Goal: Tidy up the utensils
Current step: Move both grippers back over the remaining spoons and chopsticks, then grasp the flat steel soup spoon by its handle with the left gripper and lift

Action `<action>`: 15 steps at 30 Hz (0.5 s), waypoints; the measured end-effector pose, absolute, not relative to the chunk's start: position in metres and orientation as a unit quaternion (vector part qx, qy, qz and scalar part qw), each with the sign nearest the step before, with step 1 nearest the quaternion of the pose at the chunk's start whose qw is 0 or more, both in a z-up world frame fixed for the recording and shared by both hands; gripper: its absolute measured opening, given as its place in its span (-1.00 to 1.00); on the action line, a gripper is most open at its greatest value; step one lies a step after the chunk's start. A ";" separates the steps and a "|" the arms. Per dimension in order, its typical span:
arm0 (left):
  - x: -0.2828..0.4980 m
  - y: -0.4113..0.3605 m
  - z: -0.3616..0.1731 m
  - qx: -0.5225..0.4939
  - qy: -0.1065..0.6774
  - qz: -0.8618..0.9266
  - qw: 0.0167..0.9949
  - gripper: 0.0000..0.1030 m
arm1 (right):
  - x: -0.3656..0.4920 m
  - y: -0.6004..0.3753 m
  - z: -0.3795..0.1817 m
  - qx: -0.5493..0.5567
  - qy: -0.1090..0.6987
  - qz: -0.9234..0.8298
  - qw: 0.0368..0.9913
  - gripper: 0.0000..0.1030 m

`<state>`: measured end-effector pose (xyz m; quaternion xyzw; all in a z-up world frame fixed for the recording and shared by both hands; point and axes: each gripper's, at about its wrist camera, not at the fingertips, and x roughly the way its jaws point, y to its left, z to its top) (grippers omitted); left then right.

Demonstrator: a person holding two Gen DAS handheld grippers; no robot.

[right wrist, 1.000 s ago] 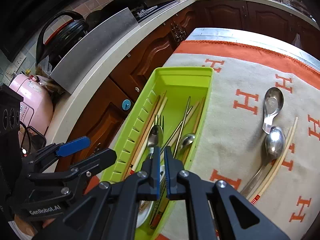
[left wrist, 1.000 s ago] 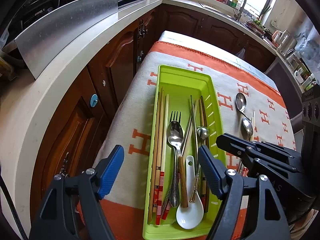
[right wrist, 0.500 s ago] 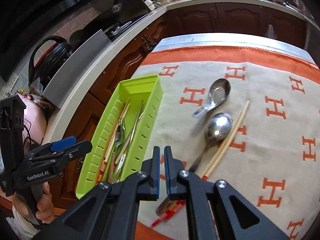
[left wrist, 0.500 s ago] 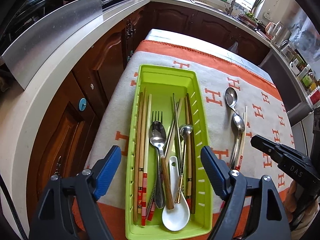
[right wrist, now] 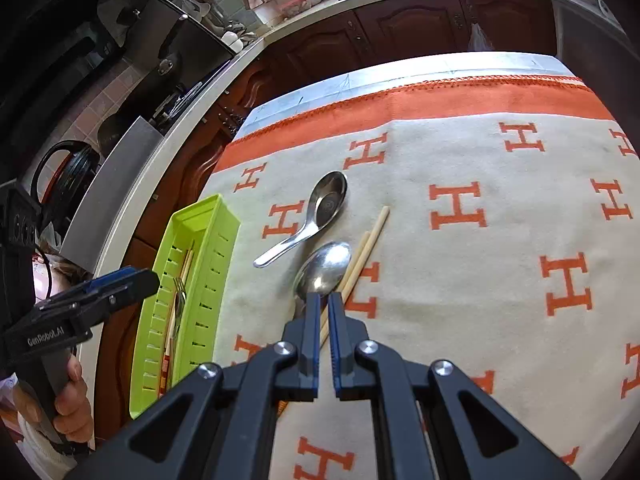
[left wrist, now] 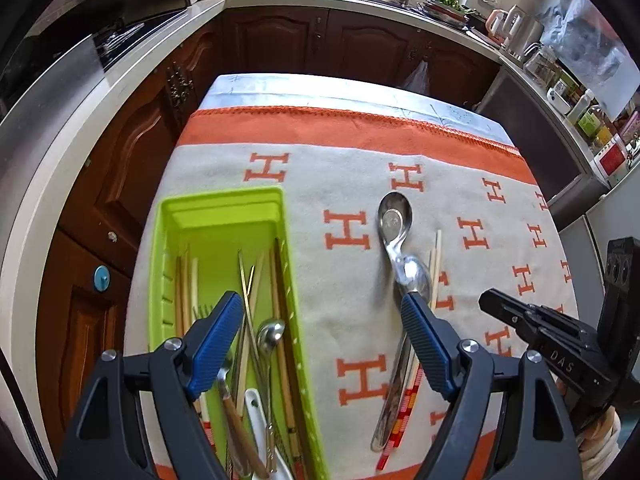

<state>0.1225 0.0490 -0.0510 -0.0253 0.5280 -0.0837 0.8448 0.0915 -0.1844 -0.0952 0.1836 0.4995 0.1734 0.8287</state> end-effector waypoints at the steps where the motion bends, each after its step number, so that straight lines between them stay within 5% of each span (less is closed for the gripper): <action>1: 0.132 0.043 -0.051 -0.024 0.528 -0.086 0.845 0.55 | 0.094 -0.188 -0.096 0.186 0.499 0.169 0.829 -0.89; 15: 0.224 -0.031 -0.108 0.019 0.552 -0.116 0.825 0.55 | 0.134 -0.228 -0.117 0.229 0.488 0.125 0.833 -0.89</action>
